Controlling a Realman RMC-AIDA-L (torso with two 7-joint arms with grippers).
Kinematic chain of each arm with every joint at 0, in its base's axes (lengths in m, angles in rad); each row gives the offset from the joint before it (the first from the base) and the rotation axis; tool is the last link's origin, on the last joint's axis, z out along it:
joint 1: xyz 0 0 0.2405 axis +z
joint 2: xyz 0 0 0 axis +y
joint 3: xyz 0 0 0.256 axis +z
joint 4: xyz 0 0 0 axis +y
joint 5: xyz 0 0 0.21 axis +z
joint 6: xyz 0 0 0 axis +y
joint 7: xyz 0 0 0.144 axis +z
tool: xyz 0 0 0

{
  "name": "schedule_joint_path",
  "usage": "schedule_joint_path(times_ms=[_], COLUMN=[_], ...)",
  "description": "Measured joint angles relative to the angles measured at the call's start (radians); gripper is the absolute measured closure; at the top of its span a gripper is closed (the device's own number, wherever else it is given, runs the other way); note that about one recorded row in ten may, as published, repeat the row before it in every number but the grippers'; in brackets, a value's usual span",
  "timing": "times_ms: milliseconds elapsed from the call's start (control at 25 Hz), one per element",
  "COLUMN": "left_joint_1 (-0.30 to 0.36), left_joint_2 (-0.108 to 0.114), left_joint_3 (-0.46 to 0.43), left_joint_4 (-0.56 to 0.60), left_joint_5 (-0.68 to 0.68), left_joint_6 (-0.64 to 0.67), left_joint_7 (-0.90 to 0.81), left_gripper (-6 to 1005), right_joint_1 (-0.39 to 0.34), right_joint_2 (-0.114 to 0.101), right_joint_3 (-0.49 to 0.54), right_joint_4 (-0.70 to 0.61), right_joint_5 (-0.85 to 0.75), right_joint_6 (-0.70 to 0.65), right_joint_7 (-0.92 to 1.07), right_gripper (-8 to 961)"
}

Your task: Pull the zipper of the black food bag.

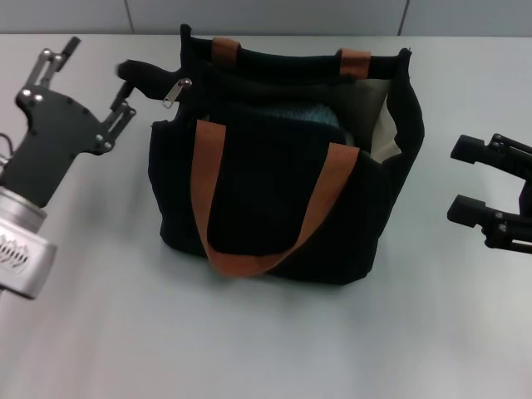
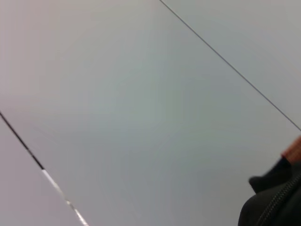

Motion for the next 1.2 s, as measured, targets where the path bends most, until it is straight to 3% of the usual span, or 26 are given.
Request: schedule_joint_path(times_ms=[520, 640, 840, 960, 1120, 1200], left_joint_1=[0.016, 0.001, -0.013, -0.014, -0.017, -0.020], left_joint_2=[-0.001, -0.001, -0.002, -0.002, -0.002, -0.002], left_joint_3=[0.000, -0.004, -0.002, 0.002, 0.002, 0.002], left_joint_4=[-0.019, -0.054, -0.057, -0.058, -0.058, -0.058], left_joint_5=[0.009, 0.016, 0.017, 0.021, 0.037, 0.038], left_joint_6=[0.106, 0.131, 0.142, 0.173, 0.205, 0.206], left_joint_7=[0.048, 0.201, 0.248, 0.258, 0.261, 0.261], left_gripper=[249, 250, 391, 648, 839, 863], right_joint_1=[0.031, 0.059, 0.142, 0.196, 0.247, 0.266], right_joint_2=[-0.003, -0.005, 0.000, 0.000, 0.007, 0.008], right_joint_3=[-0.002, -0.009, -0.037, -0.097, -0.205, -0.278], right_joint_4=[-0.044, -0.092, -0.168, -0.172, -0.140, -0.107], right_joint_5=[0.035, 0.059, 0.065, 0.065, 0.078, 0.107], right_joint_6=[-0.014, -0.017, -0.010, 0.039, 0.141, 0.211], right_joint_7=[0.084, 0.217, 0.397, 0.491, 0.517, 0.517], right_gripper=[118, 118, 118, 118, 118, 119])
